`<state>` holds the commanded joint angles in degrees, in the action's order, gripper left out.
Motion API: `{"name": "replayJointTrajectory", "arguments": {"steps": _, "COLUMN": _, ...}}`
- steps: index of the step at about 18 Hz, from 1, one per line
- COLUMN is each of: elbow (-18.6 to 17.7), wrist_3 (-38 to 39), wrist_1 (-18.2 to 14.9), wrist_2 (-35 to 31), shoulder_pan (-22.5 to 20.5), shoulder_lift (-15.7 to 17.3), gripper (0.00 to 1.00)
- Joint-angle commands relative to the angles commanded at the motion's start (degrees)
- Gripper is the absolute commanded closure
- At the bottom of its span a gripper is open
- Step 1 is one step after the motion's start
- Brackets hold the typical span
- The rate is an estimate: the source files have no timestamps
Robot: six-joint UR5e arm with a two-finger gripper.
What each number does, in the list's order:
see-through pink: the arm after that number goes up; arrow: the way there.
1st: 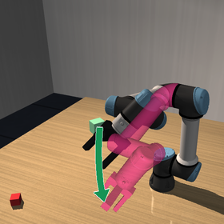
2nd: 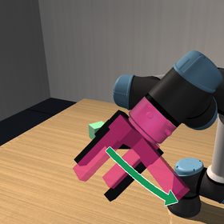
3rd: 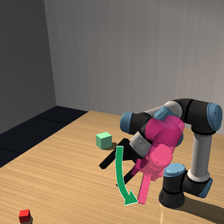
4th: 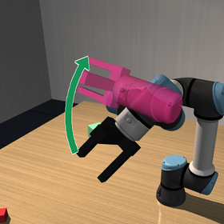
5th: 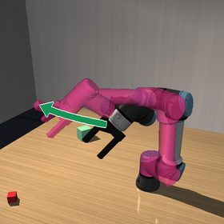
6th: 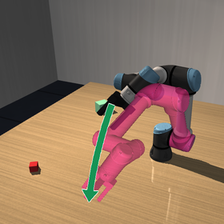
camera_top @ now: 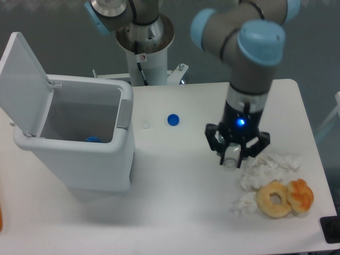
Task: Place the plastic bottle in the trash can
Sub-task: 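Carry the held bottle over the open white trash bin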
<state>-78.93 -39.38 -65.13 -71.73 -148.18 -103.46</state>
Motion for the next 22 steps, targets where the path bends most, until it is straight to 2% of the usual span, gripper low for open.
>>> {"name": "replayJointTrajectory", "arguments": {"steps": 3, "elbow": -0.61, "wrist_3": 3.86, "wrist_1": 0.09, "wrist_2": 1.85, "shoulder_pan": 0.61, "shoulder_lift": 2.99, "gripper": 1.0}}
{"name": "replayJointTrajectory", "arguments": {"steps": 6, "elbow": -2.28, "wrist_3": 10.45, "wrist_1": 0.17, "wrist_2": 4.3, "shoulder_pan": 2.63, "shoulder_lift": 7.47, "gripper": 1.0}}
{"name": "replayJointTrajectory", "arguments": {"steps": 9, "elbow": -3.86, "wrist_3": 18.62, "wrist_1": 2.53, "wrist_2": 9.83, "shoulder_pan": 4.65, "shoulder_lift": 11.42, "gripper": 1.0}}
{"name": "replayJointTrajectory", "arguments": {"steps": 13, "elbow": -4.66, "wrist_3": 24.78, "wrist_1": 3.95, "wrist_2": 10.73, "shoulder_pan": 8.08, "shoulder_lift": 15.21, "gripper": 1.0}}
{"name": "replayJointTrajectory", "arguments": {"steps": 17, "elbow": -5.53, "wrist_3": 27.17, "wrist_1": 6.06, "wrist_2": 10.82, "shoulder_pan": 11.06, "shoulder_lift": 15.48, "gripper": 1.0}}
{"name": "replayJointTrajectory", "arguments": {"steps": 22, "elbow": -7.73, "wrist_3": 27.61, "wrist_1": 10.72, "wrist_2": 10.73, "shoulder_pan": 14.41, "shoulder_lift": 12.94, "gripper": 1.0}}
